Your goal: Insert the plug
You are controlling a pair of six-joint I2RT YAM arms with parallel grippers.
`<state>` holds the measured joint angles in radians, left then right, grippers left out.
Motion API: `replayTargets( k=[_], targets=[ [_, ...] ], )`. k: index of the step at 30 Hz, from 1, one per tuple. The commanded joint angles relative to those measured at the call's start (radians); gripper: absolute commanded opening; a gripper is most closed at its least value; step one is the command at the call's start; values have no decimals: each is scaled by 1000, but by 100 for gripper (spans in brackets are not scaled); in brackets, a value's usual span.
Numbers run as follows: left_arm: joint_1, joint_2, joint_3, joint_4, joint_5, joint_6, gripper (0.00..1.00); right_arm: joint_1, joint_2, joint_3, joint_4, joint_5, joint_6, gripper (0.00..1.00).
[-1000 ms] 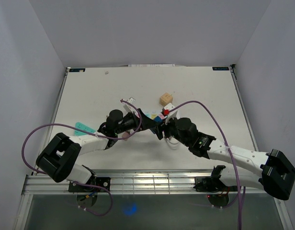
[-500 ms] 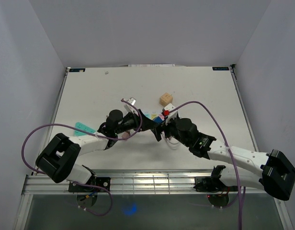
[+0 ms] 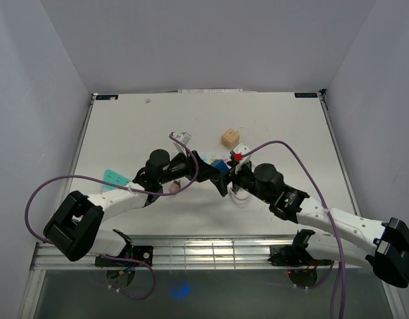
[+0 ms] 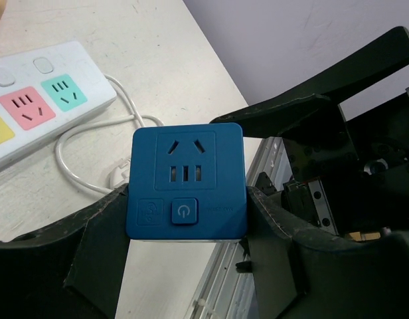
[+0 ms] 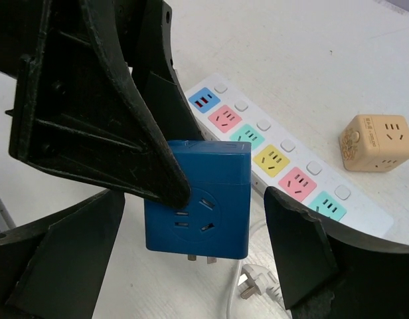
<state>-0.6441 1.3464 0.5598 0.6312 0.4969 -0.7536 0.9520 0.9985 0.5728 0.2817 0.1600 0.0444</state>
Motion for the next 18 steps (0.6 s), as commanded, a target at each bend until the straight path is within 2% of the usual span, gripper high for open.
replayTargets(
  k=[1, 7, 13, 18],
  targets=[
    [9, -44, 23, -19, 34, 74, 0, -24, -60, 21, 57, -95, -6, 90],
    [47, -12, 25, -10, 89, 118, 0, -73, -48, 51, 2, -200, 2, 90],
    [90, -6, -35, 134, 186, 155, 0, -174, -11, 75, -9, -410, 54, 90],
    [116, -10, -41, 162, 253, 172, 0, -272, -29, 58, 13, -560, 87, 90]
  ],
)
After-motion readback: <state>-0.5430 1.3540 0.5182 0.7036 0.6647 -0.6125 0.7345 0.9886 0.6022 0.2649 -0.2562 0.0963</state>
